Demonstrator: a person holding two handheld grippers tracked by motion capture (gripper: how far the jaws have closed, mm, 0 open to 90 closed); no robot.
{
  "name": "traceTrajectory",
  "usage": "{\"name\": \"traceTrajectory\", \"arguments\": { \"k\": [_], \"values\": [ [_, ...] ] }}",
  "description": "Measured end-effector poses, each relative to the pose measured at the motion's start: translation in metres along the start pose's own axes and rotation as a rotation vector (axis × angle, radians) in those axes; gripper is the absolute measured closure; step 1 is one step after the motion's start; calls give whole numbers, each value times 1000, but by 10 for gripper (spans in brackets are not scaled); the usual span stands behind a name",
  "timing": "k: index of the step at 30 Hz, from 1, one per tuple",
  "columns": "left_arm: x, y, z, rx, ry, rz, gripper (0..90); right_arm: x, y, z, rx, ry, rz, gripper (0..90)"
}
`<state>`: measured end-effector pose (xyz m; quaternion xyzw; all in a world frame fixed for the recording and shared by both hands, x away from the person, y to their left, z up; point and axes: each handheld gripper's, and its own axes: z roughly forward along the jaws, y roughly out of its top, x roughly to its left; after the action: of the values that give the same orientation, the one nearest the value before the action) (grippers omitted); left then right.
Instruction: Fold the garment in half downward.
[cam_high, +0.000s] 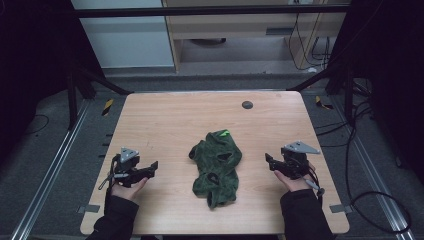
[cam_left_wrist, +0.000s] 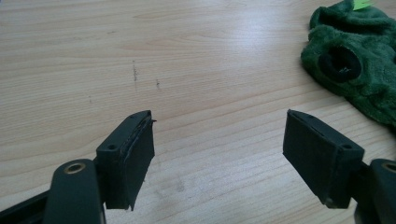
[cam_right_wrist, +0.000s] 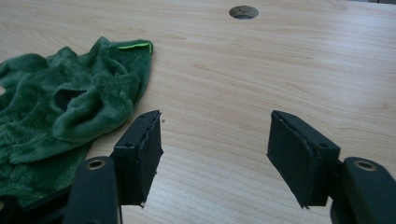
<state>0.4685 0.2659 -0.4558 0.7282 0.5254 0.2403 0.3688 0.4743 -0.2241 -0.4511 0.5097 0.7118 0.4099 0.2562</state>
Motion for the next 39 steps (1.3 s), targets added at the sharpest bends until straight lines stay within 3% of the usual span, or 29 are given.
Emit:
{"name": "traceTrajectory", "arguments": {
  "k": [10,21,39],
  "values": [
    [-9,6,2,-1,-41,3,238,13,7,-1,13,54,-13,369],
    [-16,24,3,-20,-92,-4,259,26,22,7,19,101,-41,384],
    [-39,59,34,-26,-140,33,287,41,45,33,40,131,-49,405]
  ]
}}
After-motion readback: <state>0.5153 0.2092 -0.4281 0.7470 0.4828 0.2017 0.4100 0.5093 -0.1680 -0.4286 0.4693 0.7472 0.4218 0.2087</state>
